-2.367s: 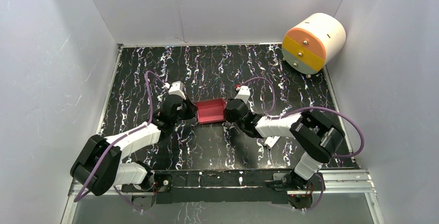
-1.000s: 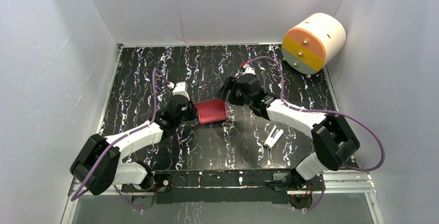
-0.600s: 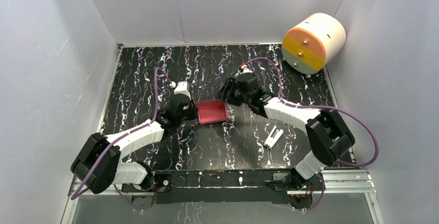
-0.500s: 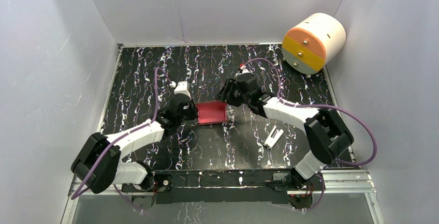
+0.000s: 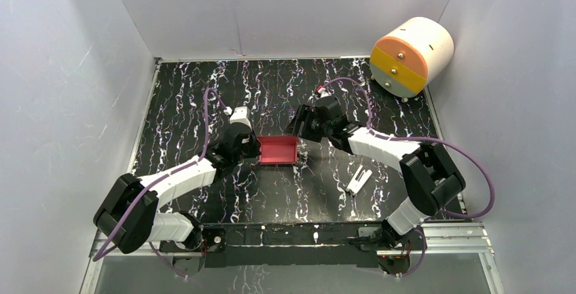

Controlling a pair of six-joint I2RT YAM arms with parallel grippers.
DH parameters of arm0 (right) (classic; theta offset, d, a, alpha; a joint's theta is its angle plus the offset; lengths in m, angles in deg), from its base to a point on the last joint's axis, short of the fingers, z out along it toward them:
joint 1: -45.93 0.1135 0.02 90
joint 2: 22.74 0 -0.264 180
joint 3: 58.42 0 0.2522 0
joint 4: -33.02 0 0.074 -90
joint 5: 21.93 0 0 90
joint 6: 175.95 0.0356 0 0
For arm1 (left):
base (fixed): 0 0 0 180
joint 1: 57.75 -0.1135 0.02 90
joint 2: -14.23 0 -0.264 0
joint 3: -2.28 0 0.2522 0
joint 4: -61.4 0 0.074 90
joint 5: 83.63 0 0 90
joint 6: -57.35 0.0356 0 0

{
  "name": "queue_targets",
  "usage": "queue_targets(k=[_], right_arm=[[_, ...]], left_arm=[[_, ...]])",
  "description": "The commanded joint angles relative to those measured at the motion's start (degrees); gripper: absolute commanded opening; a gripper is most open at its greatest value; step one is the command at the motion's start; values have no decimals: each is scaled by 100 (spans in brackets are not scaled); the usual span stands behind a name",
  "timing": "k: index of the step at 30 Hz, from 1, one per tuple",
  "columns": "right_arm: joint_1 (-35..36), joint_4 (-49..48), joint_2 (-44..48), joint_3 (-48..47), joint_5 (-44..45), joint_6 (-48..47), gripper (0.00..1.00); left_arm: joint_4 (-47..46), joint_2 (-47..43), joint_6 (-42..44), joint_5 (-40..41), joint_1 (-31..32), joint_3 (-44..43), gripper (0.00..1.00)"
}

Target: Fold the paper box

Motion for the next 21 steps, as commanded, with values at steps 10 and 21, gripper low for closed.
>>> queue_targets(k=[10, 21], right_arm=[[-243, 207, 1308, 158, -598, -4023, 79], [-248, -325, 813, 373, -1365, -5864, 77]], left_arm=[[551, 41, 131, 68, 45, -317, 2], [602, 52, 155, 48, 43, -353, 2]])
